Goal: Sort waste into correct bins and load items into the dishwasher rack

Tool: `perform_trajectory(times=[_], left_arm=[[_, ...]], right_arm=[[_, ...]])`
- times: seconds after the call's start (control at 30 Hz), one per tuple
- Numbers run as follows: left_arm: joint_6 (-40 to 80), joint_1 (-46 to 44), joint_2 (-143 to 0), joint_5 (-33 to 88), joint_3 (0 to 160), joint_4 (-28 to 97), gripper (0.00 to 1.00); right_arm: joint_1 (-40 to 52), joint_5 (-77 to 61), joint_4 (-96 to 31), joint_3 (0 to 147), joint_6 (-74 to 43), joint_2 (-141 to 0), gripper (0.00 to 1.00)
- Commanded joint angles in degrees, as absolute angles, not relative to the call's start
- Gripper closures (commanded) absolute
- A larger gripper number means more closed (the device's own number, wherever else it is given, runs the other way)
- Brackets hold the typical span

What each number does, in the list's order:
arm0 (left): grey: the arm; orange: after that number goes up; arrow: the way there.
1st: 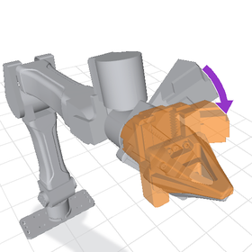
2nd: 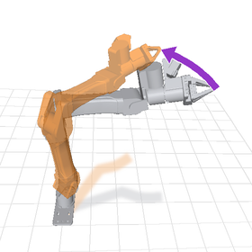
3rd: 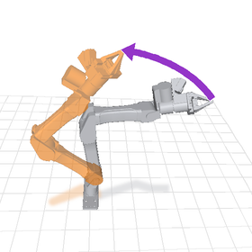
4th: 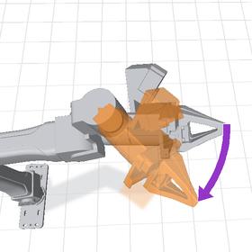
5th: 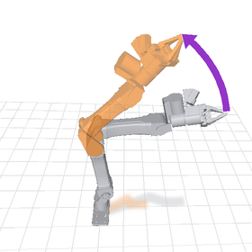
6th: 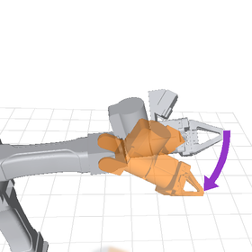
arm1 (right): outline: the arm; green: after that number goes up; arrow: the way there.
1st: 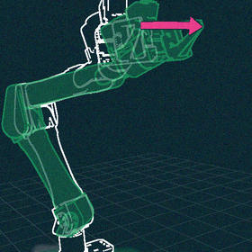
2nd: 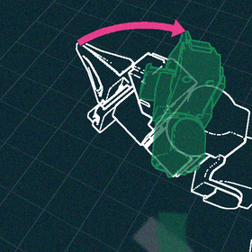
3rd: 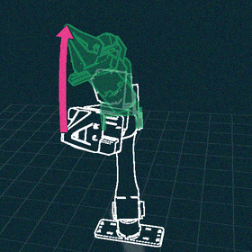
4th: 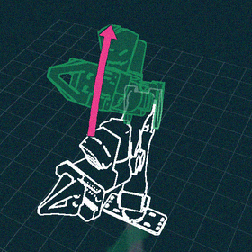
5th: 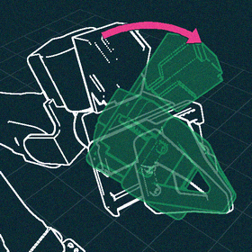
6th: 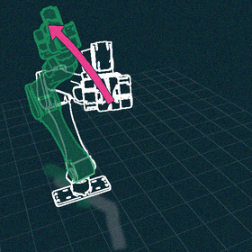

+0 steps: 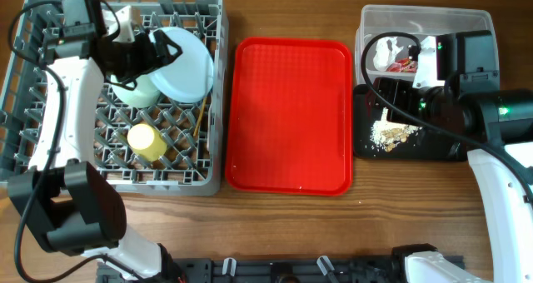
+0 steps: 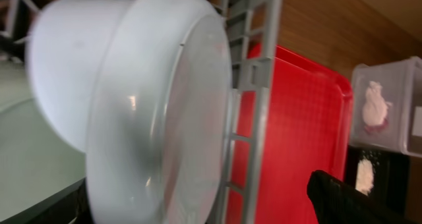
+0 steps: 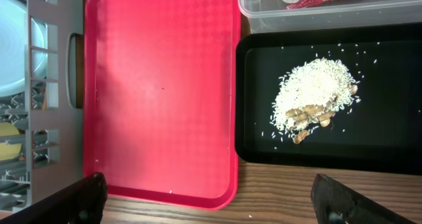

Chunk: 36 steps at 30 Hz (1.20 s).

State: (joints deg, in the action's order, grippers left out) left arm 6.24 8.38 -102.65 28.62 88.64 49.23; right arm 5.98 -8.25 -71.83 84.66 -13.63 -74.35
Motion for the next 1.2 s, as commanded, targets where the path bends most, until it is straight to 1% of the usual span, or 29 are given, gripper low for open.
perform_trajectory(times=[0.0, 0.23, 0.37, 0.6, 0.8, 0.87, 0.97, 1.03, 1.17], left_arm=[[5.3, 4.6, -101.5, 31.5, 88.4, 49.5, 0.05], [5.3, -2.0, -101.5, 31.4, 88.4, 50.7, 0.05], [5.4, -3.6, -101.4, 31.5, 88.4, 47.6, 0.05], [5.3, -7.3, -101.4, 32.8, 88.4, 42.8, 0.0], [5.3, -7.9, -101.4, 32.7, 88.4, 43.6, 0.0], [5.3, -7.6, -100.8, 29.2, 88.4, 44.8, 0.0], [5.3, -7.6, -97.8, 19.1, 88.4, 46.7, 0.0], [5.4, -7.6, -94.6, 16.6, 88.4, 47.0, 0.0], [9.8, -7.7, -88.8, 11.9, 88.4, 48.2, 0.0]], right_arm=[[6.1, -7.0, -71.9, 84.1, -14.1, -73.7, 0.0], [6.1, -7.0, -71.9, 84.1, -14.1, -73.7, 0.0], [6.1, -7.0, -71.9, 84.1, -14.1, -73.7, 0.0], [6.1, -7.0, -71.8, 84.1, -14.1, -73.7, 0.0], [6.1, -7.0, -72.0, 84.1, -14.1, -73.7, 0.0], [6.1, -7.0, -72.1, 84.1, -14.1, -73.7, 0.0], [6.1, -7.0, -71.9, 84.1, -14.1, -73.7, 0.0], [6.1, -7.1, -70.5, 84.1, -14.1, -73.7, 0.0], [6.1, -9.3, -64.6, 84.1, -13.6, -73.7, 0.0]])
